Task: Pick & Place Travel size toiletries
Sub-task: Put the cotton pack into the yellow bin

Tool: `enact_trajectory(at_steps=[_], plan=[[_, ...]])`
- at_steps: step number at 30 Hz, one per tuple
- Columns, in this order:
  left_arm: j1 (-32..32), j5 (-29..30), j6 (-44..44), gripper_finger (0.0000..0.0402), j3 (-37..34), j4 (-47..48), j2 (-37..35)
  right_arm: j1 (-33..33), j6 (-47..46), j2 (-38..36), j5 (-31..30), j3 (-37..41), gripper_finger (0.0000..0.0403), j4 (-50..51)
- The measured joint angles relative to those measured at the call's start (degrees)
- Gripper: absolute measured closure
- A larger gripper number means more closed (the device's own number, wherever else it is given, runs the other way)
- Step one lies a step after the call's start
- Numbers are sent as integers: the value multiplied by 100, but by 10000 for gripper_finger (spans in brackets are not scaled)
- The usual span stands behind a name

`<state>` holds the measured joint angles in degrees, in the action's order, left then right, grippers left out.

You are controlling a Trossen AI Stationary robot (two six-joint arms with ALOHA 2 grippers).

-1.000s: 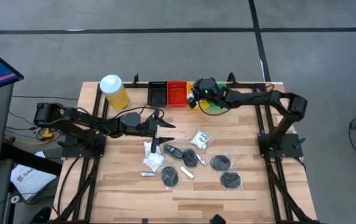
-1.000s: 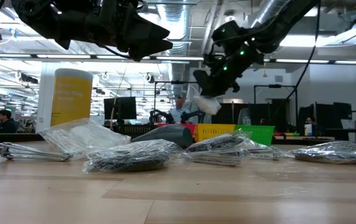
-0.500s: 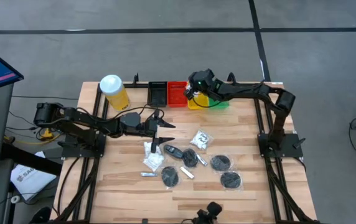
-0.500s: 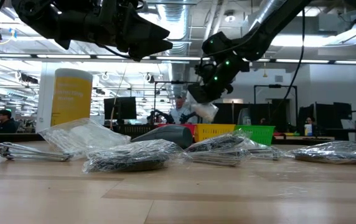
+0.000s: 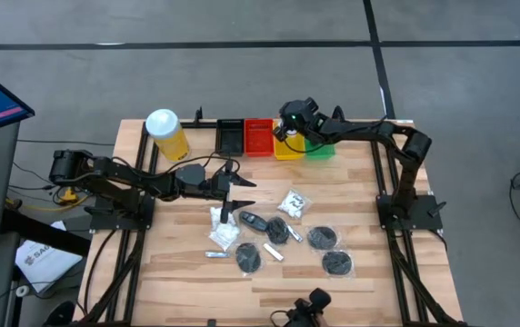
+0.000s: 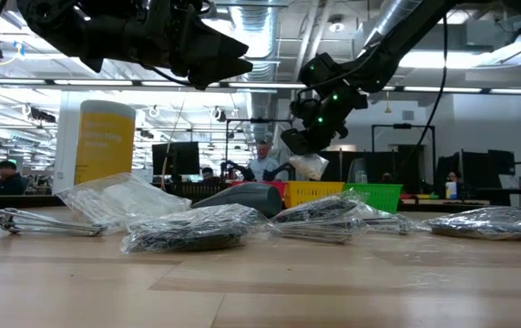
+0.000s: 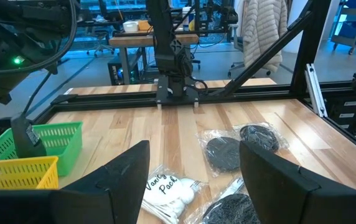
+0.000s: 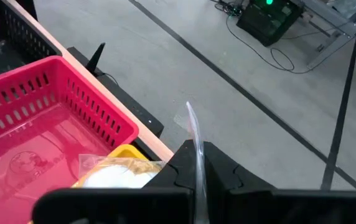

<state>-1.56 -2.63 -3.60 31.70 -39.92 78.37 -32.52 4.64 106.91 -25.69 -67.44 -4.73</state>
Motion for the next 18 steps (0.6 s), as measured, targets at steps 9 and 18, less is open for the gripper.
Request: enact_trajectory(at_steps=[9, 18], plan=[[0, 0, -1, 165, 0, 0, 0, -28, -15, 0, 11, 0, 377, 127], [0, 0, 0, 165, 0, 2, 0, -67, -15, 0, 11, 0, 355, 142]])
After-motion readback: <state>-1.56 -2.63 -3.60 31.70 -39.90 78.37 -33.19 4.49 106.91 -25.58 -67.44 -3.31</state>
